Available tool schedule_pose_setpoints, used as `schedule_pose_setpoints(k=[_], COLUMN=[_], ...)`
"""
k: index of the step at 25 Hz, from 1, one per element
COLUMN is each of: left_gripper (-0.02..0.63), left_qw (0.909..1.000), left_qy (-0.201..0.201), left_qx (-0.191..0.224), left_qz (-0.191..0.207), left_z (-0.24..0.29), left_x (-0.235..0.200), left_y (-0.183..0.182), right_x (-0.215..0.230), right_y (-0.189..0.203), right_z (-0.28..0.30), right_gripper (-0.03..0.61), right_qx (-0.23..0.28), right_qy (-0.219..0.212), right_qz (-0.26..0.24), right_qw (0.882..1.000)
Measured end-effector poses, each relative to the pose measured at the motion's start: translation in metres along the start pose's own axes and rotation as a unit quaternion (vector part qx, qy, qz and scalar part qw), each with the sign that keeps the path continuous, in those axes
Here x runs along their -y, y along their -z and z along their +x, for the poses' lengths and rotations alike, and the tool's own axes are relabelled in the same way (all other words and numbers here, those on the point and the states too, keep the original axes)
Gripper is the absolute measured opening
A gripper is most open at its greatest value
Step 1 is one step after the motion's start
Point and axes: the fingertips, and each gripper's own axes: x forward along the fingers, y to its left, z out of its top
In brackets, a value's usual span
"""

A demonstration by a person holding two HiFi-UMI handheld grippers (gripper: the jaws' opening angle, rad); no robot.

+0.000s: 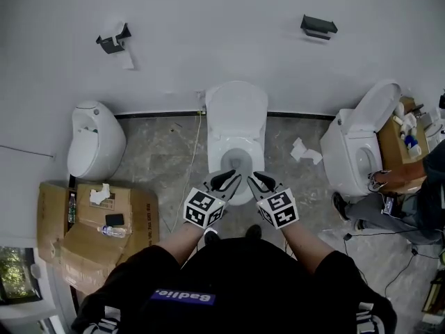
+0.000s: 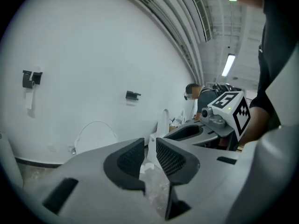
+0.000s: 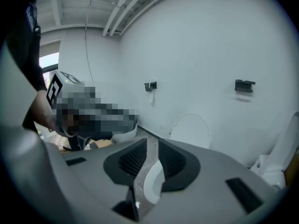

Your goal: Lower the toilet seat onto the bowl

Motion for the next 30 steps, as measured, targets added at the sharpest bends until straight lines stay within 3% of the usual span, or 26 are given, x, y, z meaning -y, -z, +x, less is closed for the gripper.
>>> schedule_pose_setpoints(k=[7,12,17,30], left_gripper=[0.038,0.018,0.017,0.017], left_qw=[0.9946,0.9924,0.9946,0.9942], left_qy=[-0.005,0.0,-0.002,0.002], left_qx=[0.103,0.12,0.103,0.106], left_qz=[0.009,0.026,0.013,0.016], left_z=[-0.027,-0.032,-0.03,-0.04], left_x=[0.012,0.023,0.021,0.03], left_y=[-0.085,-0.1,-0.086,-0.083], right_x=[-0.004,-0.007,-0.008,-0.027], right_y=[-0.087,-0.114,-0.108,-0.097], right_z=[-0.041,-0.057,-0.059,-0.06], right_gripper=[0.056,0.045,0.035,0.028], right_qx=[0.132,0.193,0.196,0.188], right_qy=[0.005,0.006,0.008,-0.007], right_qz=[0.023,0.02,0.031,0.024], right_qw=[0.991,0.981,0.98,0.982])
